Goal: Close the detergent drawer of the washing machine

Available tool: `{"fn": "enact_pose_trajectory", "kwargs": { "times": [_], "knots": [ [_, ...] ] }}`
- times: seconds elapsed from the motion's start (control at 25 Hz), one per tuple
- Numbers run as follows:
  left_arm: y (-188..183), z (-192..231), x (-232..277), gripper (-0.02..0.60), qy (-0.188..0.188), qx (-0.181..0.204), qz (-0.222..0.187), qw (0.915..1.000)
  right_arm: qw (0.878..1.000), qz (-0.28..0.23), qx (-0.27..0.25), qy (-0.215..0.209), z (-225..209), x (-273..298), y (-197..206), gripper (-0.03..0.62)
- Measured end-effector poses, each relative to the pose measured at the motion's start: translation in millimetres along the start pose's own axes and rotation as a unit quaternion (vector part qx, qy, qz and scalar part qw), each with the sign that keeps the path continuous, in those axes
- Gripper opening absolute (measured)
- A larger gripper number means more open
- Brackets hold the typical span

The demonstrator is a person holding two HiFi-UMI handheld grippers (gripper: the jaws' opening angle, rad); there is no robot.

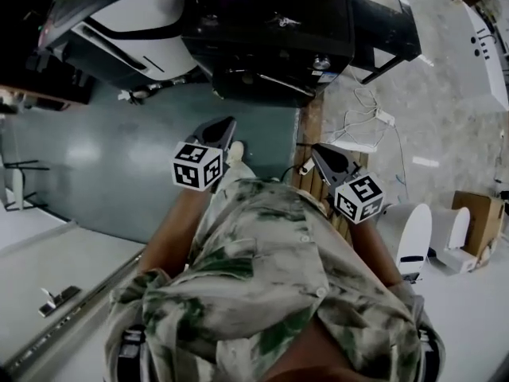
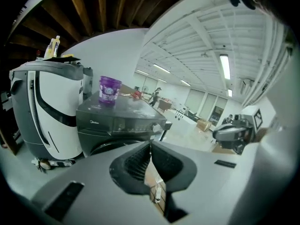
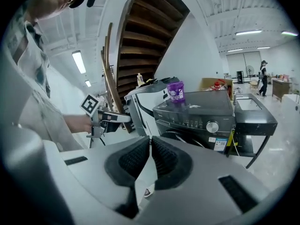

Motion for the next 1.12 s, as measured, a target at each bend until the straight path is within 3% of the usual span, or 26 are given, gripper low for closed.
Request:
{"fn": "enact_pose_trajectory", "kwargs": {
  "times": [0.2, 0.4, 1.12],
  "knots": [
    [25.3, -40.0, -12.8, 0.029, 0.019, 0.026, 0.015, 0.9994, 1.0, -0.003, -0.011, -0.012, 10.4, -8.3, 10.2, 0.034],
    [36.6, -60.7, -25.6, 0.029, 0.031, 0.026, 0.015, 0.9991, 0.999, -0.004, -0.023, -0.024, 25.0, -13.3, 15.1, 0.031],
    [73.9, -79.1, -51.3, 0.029, 0.035, 0.017, 0.012, 0.9992, 0.997, -0.001, -0.06, -0.041, 60.9, -18.8, 26.6, 0.023]
  ]
}}
Point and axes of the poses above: the fingertips, and each gripper's own axes: x forward along the fingers, z to its left, y out of its underside, the point moved 2 cm from there along -x, backward along the fingers, and after that the axes turned 15 degrees about z, right-handed, at the moved point
